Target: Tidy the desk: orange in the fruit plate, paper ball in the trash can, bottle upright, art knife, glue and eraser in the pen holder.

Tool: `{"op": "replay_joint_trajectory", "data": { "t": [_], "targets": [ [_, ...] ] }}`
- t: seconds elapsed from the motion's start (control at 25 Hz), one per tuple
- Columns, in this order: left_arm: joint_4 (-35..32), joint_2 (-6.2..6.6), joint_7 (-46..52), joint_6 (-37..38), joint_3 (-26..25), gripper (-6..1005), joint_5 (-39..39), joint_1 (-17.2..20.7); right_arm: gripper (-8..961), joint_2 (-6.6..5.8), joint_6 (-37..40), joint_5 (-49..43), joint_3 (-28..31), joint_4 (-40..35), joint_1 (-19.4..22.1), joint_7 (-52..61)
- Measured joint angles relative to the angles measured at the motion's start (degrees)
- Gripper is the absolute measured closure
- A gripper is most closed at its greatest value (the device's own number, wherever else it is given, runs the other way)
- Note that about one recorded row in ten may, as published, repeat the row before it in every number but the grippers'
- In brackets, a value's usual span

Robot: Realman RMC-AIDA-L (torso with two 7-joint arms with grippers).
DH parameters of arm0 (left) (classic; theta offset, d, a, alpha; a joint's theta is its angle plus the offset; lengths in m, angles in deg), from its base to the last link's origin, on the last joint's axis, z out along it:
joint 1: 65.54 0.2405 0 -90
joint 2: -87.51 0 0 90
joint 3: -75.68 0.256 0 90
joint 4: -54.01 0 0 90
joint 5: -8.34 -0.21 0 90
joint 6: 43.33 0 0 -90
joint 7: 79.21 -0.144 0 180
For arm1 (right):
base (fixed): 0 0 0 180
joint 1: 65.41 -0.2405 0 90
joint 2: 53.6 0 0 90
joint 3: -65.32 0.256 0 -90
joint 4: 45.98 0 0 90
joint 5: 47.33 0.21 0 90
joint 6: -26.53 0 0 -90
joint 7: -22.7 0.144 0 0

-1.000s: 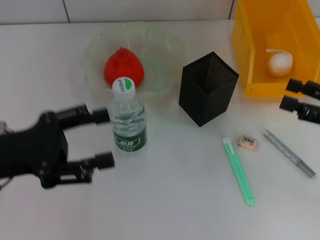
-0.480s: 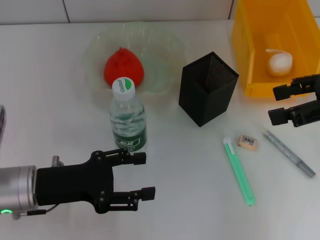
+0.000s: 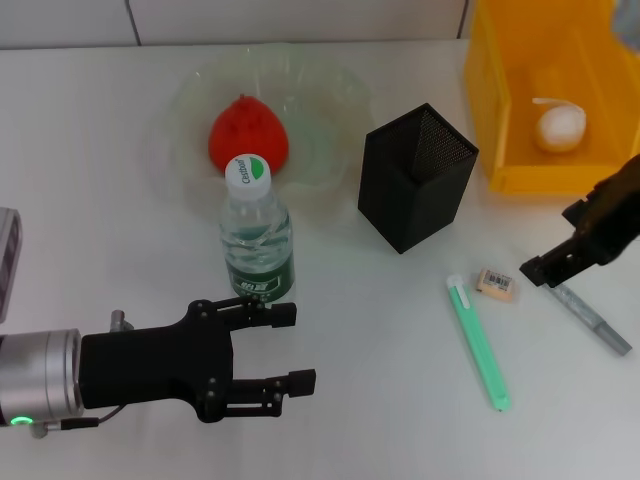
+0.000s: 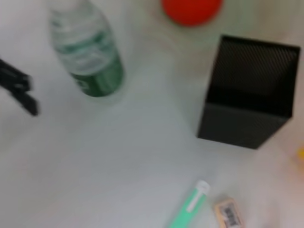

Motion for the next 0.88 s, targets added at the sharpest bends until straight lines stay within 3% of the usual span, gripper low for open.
{"op": "replay_joint_trajectory", "data": {
  "t": [0.16,0.64,0.88],
  "targets": [
    [0.3,0.04,0.1,-1.2,0.0,191,0.0,-0.3,109,0.04,-6.1,-4.1,-6.8,4.6,0.6,6.6],
    [0.3,0.06,1.1,-1.4,0.1,190,-0.1,-1.0,109,0.01,-13.1,-0.9,-7.0,16.3,-0.6,10.4],
    [0.3,0.02,1.1,-2.1,0.1,190,-0.1,-1.4,109,0.13,-15.5,0.3,-7.9,23.8,-3.3,13.7]
  ]
}}
